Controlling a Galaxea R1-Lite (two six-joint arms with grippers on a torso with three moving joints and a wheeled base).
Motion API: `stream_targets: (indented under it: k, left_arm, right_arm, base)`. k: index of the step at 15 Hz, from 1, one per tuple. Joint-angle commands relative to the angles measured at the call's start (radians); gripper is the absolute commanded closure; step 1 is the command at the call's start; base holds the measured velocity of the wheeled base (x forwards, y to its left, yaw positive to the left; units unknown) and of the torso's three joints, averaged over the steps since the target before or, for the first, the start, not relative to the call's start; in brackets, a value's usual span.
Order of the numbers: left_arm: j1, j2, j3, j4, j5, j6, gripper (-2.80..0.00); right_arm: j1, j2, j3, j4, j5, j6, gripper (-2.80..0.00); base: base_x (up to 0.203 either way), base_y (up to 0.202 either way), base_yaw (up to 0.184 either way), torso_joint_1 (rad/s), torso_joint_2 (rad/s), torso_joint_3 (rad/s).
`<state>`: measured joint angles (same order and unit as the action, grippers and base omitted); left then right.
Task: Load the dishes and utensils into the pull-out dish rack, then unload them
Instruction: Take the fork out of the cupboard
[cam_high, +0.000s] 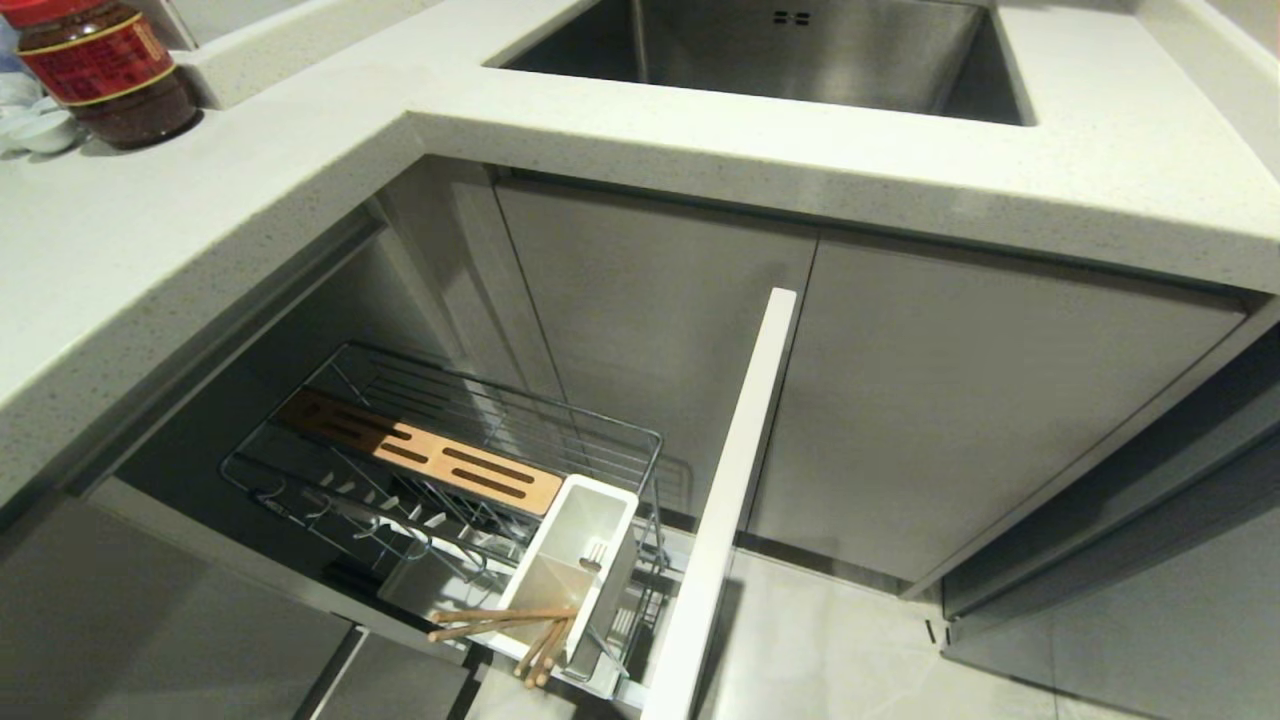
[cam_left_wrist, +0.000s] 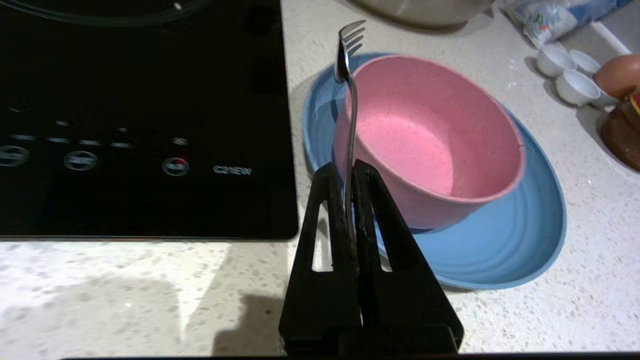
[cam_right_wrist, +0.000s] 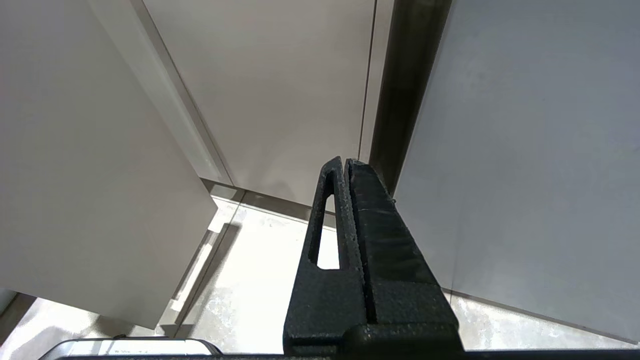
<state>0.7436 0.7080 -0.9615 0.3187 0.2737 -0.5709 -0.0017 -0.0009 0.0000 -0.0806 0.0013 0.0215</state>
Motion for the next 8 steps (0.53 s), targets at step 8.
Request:
stream_targets:
  k: [8]
  left_arm:
    - [-0.004, 0.073, 0.076, -0.105, -0.088, -0.04, 0.0]
  right_arm:
    - [0.0, -0.001, 0.026, -0.001, 0.0, 0.0, 0.0]
  base:
    - [0.0, 0.0, 0.0, 0.0, 0.0, 0.0]
